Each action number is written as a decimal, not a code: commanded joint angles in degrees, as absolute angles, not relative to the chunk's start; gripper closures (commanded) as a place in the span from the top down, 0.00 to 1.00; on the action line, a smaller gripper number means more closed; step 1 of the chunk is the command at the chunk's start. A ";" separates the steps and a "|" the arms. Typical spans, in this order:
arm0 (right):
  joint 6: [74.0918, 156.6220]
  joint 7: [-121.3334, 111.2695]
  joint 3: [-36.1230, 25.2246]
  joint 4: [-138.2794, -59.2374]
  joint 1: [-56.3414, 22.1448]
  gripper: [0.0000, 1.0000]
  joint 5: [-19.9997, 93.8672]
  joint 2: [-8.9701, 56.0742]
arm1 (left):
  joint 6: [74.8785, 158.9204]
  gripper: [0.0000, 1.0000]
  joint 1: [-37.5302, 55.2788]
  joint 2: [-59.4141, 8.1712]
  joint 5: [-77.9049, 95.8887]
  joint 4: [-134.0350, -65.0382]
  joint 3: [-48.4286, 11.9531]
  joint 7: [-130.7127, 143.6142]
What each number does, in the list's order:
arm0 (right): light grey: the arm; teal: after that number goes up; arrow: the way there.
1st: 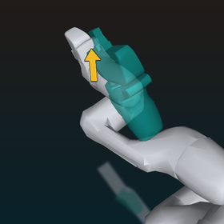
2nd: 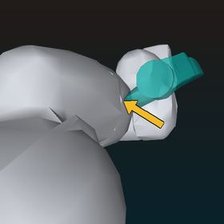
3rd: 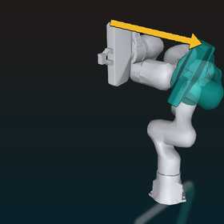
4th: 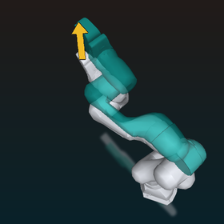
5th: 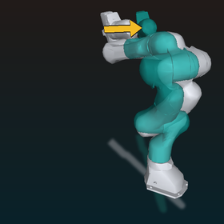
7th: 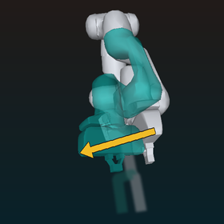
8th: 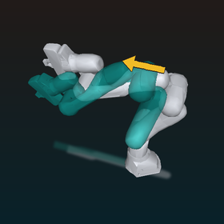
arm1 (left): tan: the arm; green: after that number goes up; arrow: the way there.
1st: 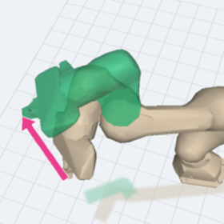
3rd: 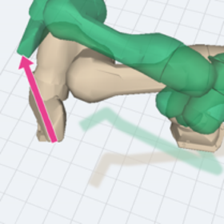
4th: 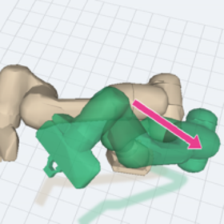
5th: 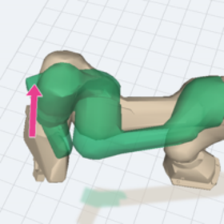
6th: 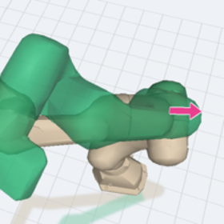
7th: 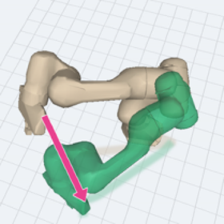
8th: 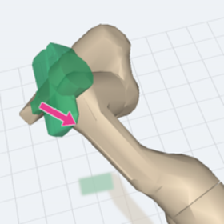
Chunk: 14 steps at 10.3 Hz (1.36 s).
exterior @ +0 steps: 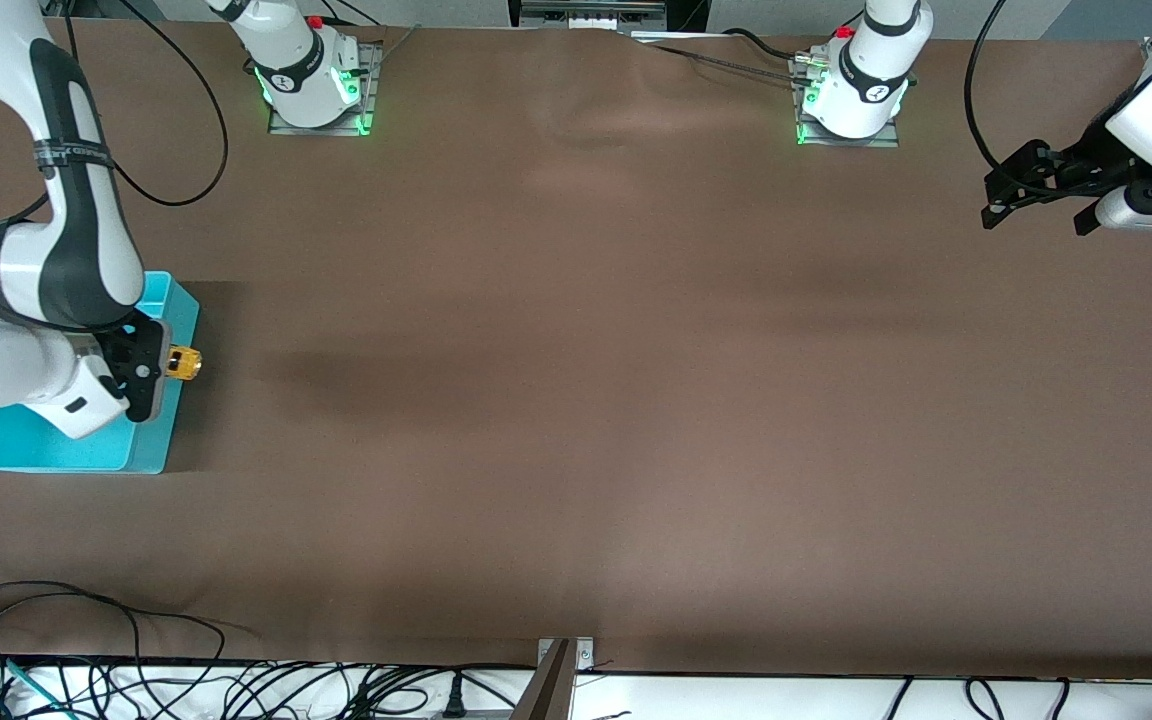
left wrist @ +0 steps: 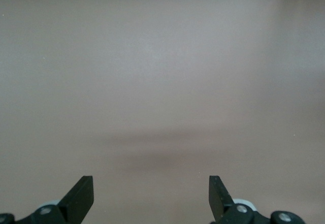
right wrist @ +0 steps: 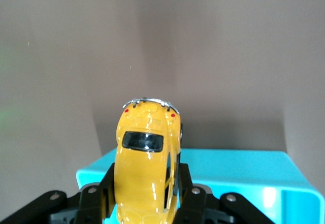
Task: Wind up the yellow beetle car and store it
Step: 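Carry the car over the blue box and lower it inside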
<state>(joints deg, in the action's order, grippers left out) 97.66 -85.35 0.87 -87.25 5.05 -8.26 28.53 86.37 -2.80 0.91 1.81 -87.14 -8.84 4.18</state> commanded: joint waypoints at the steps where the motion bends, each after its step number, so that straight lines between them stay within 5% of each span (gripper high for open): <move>1: 96.94 -93.49 -3.14 -85.87 5.80 0.00 -8.96 29.09 | 85.25 1.00 -2.90 0.79 2.64 -85.87 -8.70 4.22; 14: 119.25 -112.76 -5.36 -90.18 14.85 0.00 -9.49 38.22 | 85.17 1.00 -3.25 0.88 3.08 -85.87 -8.88 4.22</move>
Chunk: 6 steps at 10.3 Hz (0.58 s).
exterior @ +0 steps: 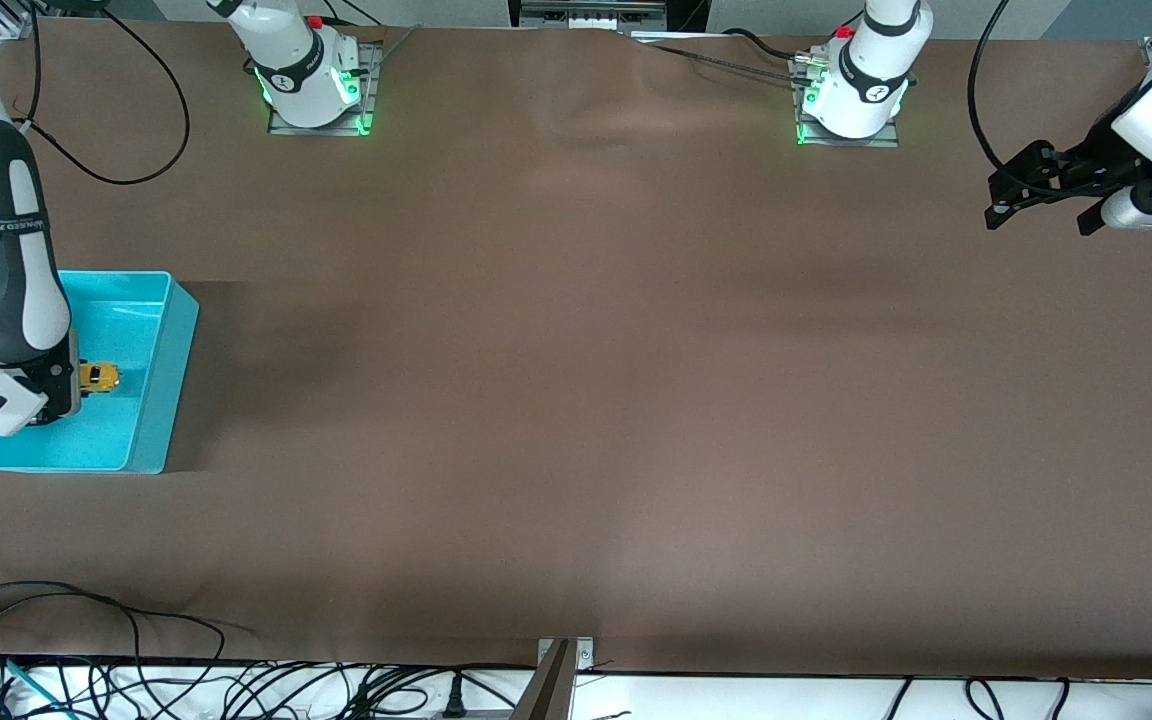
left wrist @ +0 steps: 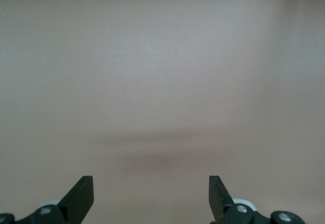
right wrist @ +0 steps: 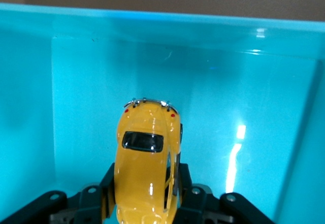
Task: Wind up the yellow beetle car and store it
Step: 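Carry the car over the blue box and lower it inside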
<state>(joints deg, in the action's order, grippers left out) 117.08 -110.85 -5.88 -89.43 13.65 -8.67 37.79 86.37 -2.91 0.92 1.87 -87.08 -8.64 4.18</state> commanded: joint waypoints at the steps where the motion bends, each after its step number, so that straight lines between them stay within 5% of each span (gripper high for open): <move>1: 119.88 -112.85 -5.36 -90.44 14.94 0.00 -9.49 38.67 | 85.17 1.00 -3.25 0.88 3.25 -85.87 -8.88 4.22; 6: 123.92 -113.20 -5.36 -92.02 15.64 0.00 -9.49 39.99 | 85.17 1.00 -3.25 0.88 3.16 -85.87 -8.79 4.22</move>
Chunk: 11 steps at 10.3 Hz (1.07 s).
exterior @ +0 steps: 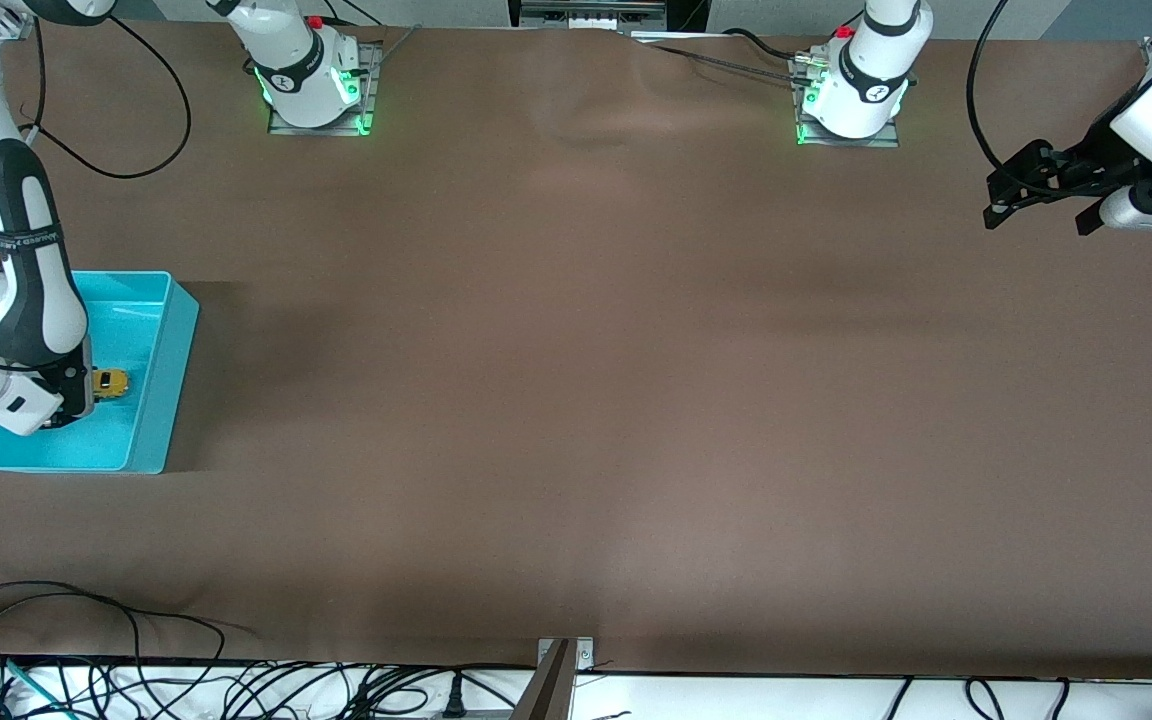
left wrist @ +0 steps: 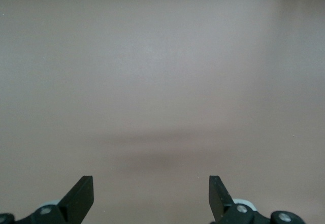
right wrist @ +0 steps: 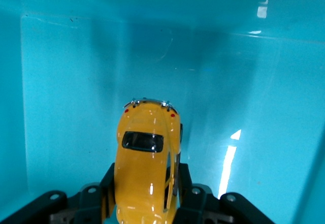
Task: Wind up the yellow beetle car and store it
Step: 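Open the right gripper to set the car in the box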
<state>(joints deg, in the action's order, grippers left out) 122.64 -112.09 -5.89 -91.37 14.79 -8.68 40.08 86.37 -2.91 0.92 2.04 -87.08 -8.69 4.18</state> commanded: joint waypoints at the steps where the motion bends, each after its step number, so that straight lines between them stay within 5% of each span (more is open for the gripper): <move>1: 124.27 -113.20 -5.36 -92.02 15.73 0.00 -9.49 40.34 | 85.17 1.00 -3.25 0.88 3.16 -85.87 -8.88 4.22; 3: 124.63 -113.20 -5.36 -92.02 15.73 0.00 -9.32 40.69 | 85.17 1.00 -3.25 0.97 3.25 -85.87 -8.96 4.22; 4: 124.63 -113.20 -5.36 -92.02 15.73 0.32 -9.23 40.78 | 85.17 1.00 -3.25 0.97 3.25 -85.87 -8.88 4.22; 5: 124.89 -113.20 -5.36 -92.02 15.91 0.42 -9.23 41.04 | 85.08 1.00 -3.25 0.97 3.25 -85.87 -8.88 4.22; 7: 124.98 -113.29 -5.27 -92.02 16.17 0.44 -9.23 41.13 | 84.82 1.00 -3.25 0.97 3.25 -85.87 -8.88 4.22; 10: 124.37 -113.29 -5.10 -91.93 16.00 0.90 -9.14 40.87 | 84.81 1.00 -3.25 0.97 3.25 -85.87 -8.79 4.22; 11: 124.10 -113.29 -5.01 -91.93 16.00 0.93 -9.14 40.70 | 84.81 1.00 -3.34 0.97 3.16 -85.87 -8.79 4.22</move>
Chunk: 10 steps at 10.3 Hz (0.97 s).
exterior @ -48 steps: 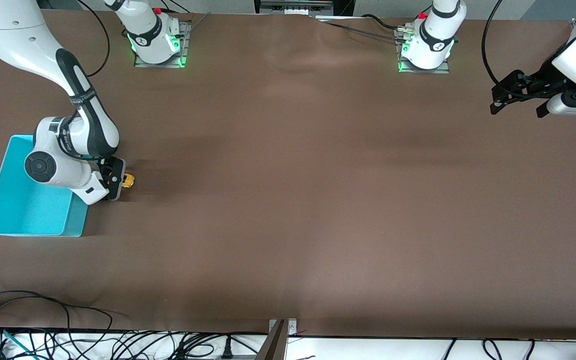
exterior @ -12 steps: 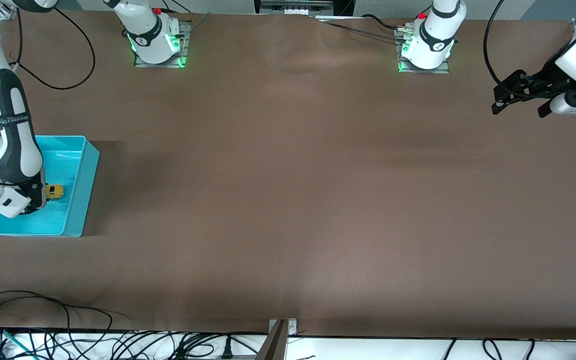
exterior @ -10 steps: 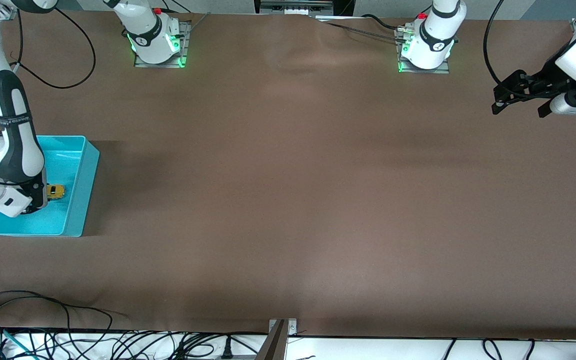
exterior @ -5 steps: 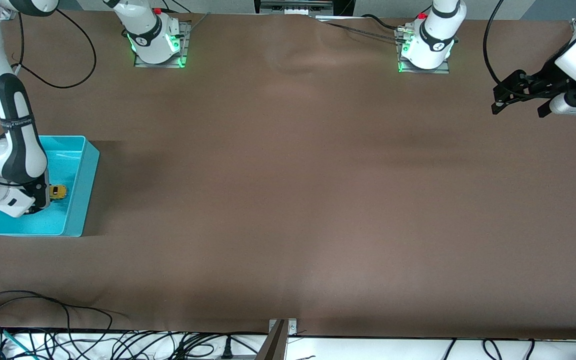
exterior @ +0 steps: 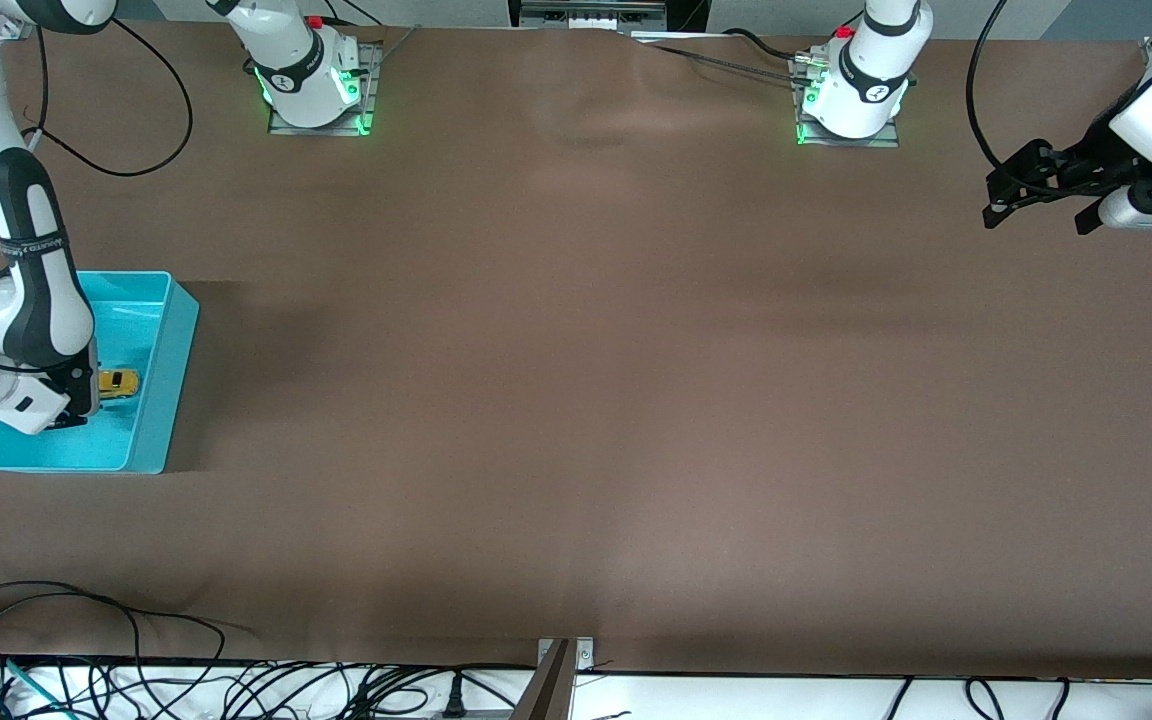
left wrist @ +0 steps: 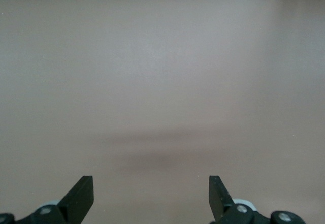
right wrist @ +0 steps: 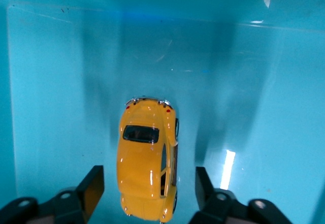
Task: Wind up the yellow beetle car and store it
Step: 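Open the right gripper to set the car in the box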
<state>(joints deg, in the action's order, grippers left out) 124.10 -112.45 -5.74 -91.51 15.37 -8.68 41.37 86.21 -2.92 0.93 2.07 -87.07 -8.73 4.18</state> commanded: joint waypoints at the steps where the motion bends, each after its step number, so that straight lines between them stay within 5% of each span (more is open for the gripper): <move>1: 123.49 -113.29 -4.92 -91.93 16.00 0.97 -9.14 40.35 | 84.81 1.00 -3.34 0.97 3.25 -85.87 -8.70 4.22; 10: 101.54 -100.58 -2.29 -88.25 15.21 1.00 -7.73 28.06 | 84.81 1.00 -3.43 0.88 3.25 -85.87 -8.61 4.22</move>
